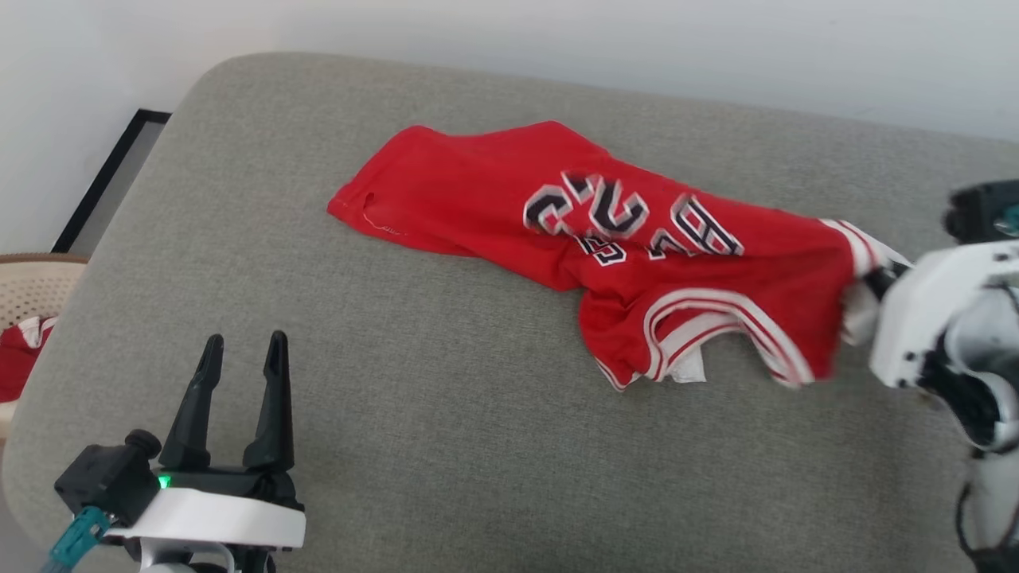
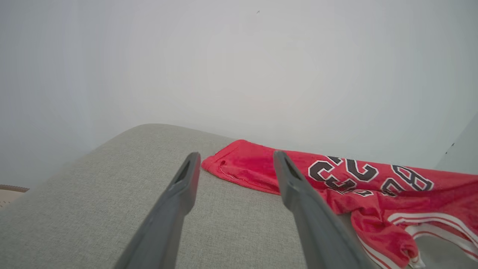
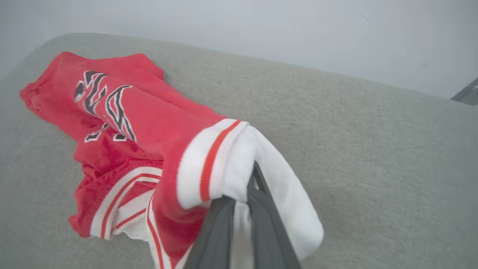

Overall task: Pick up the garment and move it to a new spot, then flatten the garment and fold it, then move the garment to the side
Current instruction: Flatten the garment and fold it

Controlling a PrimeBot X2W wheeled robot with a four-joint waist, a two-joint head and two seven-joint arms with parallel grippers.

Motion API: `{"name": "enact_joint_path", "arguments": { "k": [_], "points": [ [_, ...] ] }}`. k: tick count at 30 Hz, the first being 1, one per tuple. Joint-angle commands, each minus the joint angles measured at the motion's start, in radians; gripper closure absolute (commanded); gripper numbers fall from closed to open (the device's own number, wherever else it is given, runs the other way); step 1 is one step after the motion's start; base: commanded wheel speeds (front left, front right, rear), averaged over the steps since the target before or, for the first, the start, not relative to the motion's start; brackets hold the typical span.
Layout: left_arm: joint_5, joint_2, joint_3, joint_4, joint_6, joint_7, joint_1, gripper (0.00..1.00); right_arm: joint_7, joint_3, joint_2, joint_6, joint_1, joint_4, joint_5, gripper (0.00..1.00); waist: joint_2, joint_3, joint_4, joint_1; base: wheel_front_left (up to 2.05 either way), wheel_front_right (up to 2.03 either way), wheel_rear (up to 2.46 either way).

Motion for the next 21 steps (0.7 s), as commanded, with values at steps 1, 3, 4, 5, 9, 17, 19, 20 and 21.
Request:
{"name": "enact_joint_path", "arguments": {
  "k": [1, 3, 4, 5, 9, 17, 19, 20, 21],
  "points": [
    [-0.01, 0.005, 0.004, -0.003, -0.003, -0.005, 0.008, 0.0, 0.008, -0.033, 0.007, 0.0, 0.019, -0.016, -0.011, 1.0, 0.0, -0.004, -0.006, 0.0, 0.0, 0.0, 0.0],
    [-0.011, 0.007, 0.005, -0.003, -0.003, -0.005, 0.009, 0.0, 0.028, -0.079, 0.012, 0.0, 0.04, -0.033, -0.038, 1.0, 0.0, -0.007, -0.01, 0.0, 0.0, 0.0, 0.0],
    [-0.013, 0.007, 0.005, -0.003, -0.003, -0.005, 0.01, 0.0, 0.039, -0.102, 0.018, 0.0, 0.054, -0.038, -0.046, 1.0, 0.0, -0.008, -0.013, 0.0, 0.0, 0.0, 0.0],
    [-0.013, 0.009, 0.006, -0.004, -0.003, -0.005, 0.011, 0.0, 0.048, -0.124, 0.022, 0.0, 0.066, -0.042, -0.058, 1.0, 0.0, -0.009, -0.014, 0.0, 0.0, 0.0, 0.0],
    [-0.016, 0.011, 0.005, -0.004, -0.003, -0.005, 0.007, 0.0, 0.079, -0.198, 0.034, 0.0, 0.108, -0.031, -0.089, 1.0, 0.0, -0.008, -0.018, 0.0, 0.0, 0.0, 0.0],
    [-0.017, 0.018, -0.008, -0.003, -0.003, -0.005, -0.01, 0.0, 0.076, -0.246, 0.053, 0.0, 0.144, 0.069, -0.117, 1.0, 0.0, 0.009, -0.016, 0.0, 0.0, 0.0, 0.0],
    [-0.018, 0.019, -0.008, -0.002, -0.003, -0.005, -0.014, 0.0, 0.068, -0.244, 0.062, 0.0, 0.135, 0.114, -0.113, 1.0, 0.0, 0.015, -0.017, 0.0, 0.0, 0.0, 0.0],
    [-0.018, 0.02, -0.011, -0.001, -0.003, -0.005, -0.014, 0.0, 0.061, -0.236, 0.059, 0.0, 0.131, 0.134, -0.111, 1.0, 0.0, 0.017, -0.017, 0.0, 0.0, 0.0, 0.0],
    [-0.018, 0.021, -0.012, 0.0, -0.003, -0.005, -0.014, 0.0, 0.057, -0.231, 0.06, 0.0, 0.124, 0.157, -0.103, 1.0, 0.0, 0.019, -0.017, 0.0, 0.0, 0.0, 0.0]
  ]
}}
